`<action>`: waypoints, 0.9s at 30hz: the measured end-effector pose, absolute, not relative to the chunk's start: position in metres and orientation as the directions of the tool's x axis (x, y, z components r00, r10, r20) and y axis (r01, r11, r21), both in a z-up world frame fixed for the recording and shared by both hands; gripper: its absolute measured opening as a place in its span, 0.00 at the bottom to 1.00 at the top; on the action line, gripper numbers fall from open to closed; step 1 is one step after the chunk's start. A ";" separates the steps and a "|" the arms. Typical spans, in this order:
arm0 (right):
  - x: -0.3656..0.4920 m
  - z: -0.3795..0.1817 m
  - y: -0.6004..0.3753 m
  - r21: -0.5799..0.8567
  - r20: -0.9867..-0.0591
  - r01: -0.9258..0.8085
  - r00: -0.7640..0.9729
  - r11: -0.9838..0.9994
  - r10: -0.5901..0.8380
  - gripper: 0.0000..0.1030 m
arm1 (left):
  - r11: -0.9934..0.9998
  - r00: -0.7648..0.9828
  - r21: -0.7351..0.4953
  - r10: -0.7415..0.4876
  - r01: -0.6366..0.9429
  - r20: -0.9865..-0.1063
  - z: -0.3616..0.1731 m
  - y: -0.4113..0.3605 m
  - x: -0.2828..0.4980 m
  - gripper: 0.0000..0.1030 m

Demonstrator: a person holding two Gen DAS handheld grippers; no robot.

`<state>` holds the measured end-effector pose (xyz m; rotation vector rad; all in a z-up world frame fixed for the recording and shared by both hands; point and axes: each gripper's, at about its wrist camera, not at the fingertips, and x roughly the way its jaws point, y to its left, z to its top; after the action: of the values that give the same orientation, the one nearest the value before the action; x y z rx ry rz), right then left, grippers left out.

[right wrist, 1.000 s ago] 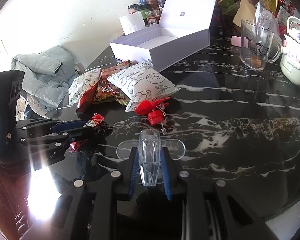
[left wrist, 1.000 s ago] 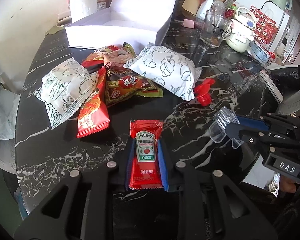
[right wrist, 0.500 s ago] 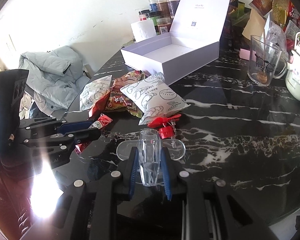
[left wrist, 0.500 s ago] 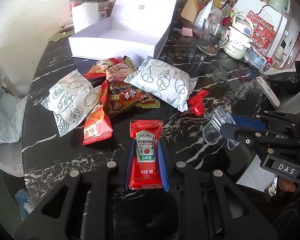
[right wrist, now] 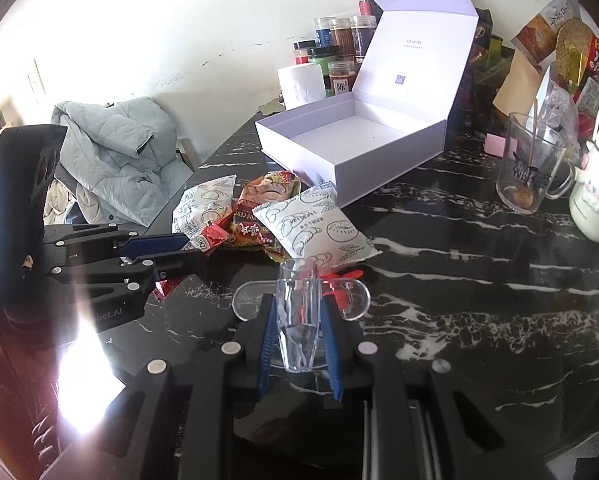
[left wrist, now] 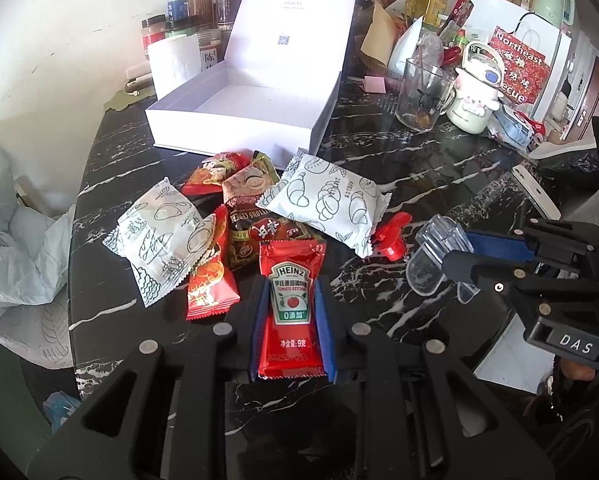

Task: Organize objects
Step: 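Carry the ketchup packet and clear piece into the white box with both tools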

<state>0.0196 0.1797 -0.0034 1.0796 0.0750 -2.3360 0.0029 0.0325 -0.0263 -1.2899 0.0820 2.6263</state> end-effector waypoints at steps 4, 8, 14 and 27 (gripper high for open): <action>0.014 0.006 0.178 0.154 -0.707 0.527 -0.532 -0.836 -0.466 0.21 | -0.975 -0.609 -0.037 0.168 -0.221 -0.775 -0.017 0.033 -0.001 0.21; 0.008 0.015 0.176 0.130 -0.697 0.545 -0.544 -0.828 -0.467 0.21 | -0.974 -0.616 -0.034 0.167 -0.222 -0.770 -0.010 0.032 -0.007 0.21; -0.007 0.024 0.173 0.114 -0.692 0.562 -0.547 -0.819 -0.472 0.21 | -0.977 -0.641 0.009 0.133 -0.213 -0.756 0.001 0.032 -0.018 0.21; -0.047 0.037 0.163 0.106 -0.669 0.588 -0.555 -0.802 -0.495 0.21 | -0.975 -0.647 0.020 0.132 -0.223 -0.751 0.013 0.028 -0.052 0.21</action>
<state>-0.0469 0.1631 0.0366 0.9448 0.1722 -2.3249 -0.0520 0.0278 0.0132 -1.2093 0.1635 2.6806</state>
